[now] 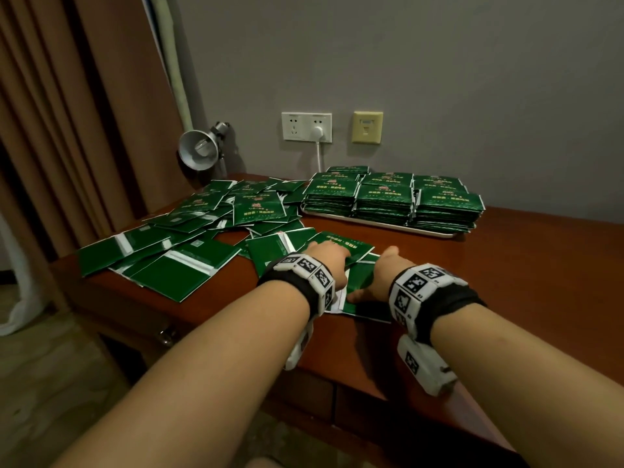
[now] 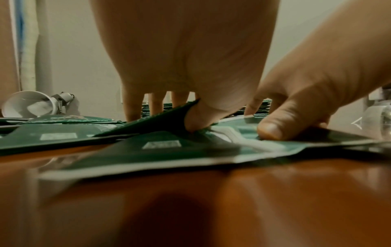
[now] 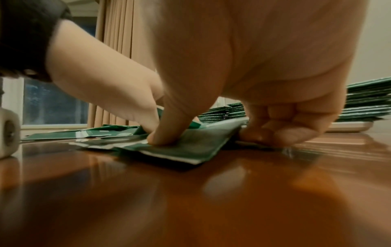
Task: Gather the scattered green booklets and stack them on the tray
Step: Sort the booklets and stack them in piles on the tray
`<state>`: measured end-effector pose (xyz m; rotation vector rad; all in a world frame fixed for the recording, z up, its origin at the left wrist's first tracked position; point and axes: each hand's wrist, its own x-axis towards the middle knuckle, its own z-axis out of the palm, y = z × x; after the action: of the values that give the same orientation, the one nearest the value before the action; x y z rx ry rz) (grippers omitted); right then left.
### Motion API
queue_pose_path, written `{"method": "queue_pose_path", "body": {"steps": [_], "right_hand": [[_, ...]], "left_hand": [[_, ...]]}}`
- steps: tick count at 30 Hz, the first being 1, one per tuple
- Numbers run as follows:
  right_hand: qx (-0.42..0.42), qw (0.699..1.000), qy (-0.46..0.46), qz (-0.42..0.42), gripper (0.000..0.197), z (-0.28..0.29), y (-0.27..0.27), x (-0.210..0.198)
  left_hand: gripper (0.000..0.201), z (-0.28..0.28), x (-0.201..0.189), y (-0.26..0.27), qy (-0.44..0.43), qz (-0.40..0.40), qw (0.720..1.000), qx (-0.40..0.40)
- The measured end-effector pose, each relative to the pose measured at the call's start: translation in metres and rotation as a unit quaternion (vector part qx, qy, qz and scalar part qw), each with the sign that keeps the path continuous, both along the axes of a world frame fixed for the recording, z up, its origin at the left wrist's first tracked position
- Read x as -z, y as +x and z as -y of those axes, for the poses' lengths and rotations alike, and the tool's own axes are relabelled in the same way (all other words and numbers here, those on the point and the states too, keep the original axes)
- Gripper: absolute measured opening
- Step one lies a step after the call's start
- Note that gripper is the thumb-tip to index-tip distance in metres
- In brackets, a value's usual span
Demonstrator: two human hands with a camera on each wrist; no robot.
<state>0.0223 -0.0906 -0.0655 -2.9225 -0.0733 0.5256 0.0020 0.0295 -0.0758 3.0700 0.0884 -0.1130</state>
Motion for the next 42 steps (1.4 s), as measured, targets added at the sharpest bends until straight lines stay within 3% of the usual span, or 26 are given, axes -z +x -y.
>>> {"method": "queue_pose_path", "body": {"steps": [2, 7, 8, 10, 12, 17, 22, 26, 29, 34, 39, 42], "right_hand": [[0.008, 1.000, 0.016, 0.007, 0.114, 0.000, 0.000, 0.000], [0.022, 0.996, 0.064, 0.052, 0.086, 0.004, 0.002, -0.012], [-0.002, 0.997, 0.040, 0.060, 0.077, 0.005, 0.003, -0.013], [-0.056, 0.993, 0.010, 0.107, 0.040, 0.008, 0.005, -0.013], [-0.066, 0.983, 0.039, 0.166, 0.014, 0.014, 0.006, -0.011], [-0.048, 0.957, 0.080, 0.276, 0.026, 0.024, 0.003, -0.016], [-0.071, 0.965, 0.053, 0.249, 0.017, 0.024, 0.002, -0.016], [-0.088, 0.961, 0.038, 0.261, 0.019, 0.019, -0.002, -0.015], [-0.110, 0.966, -0.002, 0.234, 0.039, 0.012, -0.006, -0.009], [-0.085, 0.982, -0.070, 0.152, 0.081, 0.001, 0.001, 0.015], [-0.080, 0.963, 0.070, 0.247, 0.076, 0.009, 0.002, 0.006], [-0.080, 0.945, 0.139, 0.285, 0.087, 0.010, 0.001, 0.002]], "left_hand": [[0.046, 0.000, 0.000, 0.000, 0.002, -0.006, 1.000, -0.009], [0.014, 0.000, -0.003, -0.001, 0.030, 0.012, 0.999, -0.028], [0.015, 0.000, -0.003, -0.002, 0.033, 0.028, 0.999, -0.032], [0.018, 0.000, -0.007, -0.004, 0.026, 0.085, 0.995, -0.039], [0.019, 0.001, -0.012, -0.007, 0.007, 0.161, 0.986, -0.046], [0.019, 0.005, -0.020, -0.011, 0.007, 0.267, 0.963, -0.045], [0.013, 0.013, -0.032, -0.022, -0.074, 0.308, 0.948, -0.031], [0.019, 0.009, -0.034, -0.025, -0.083, 0.375, 0.921, -0.064], [0.028, 0.007, -0.034, -0.023, -0.089, 0.389, 0.913, -0.084], [0.034, 0.008, -0.034, -0.022, -0.068, 0.351, 0.929, -0.096], [0.029, 0.011, -0.035, -0.025, -0.039, 0.338, 0.937, -0.080], [0.031, 0.013, -0.035, -0.027, -0.024, 0.323, 0.944, -0.056]]}}
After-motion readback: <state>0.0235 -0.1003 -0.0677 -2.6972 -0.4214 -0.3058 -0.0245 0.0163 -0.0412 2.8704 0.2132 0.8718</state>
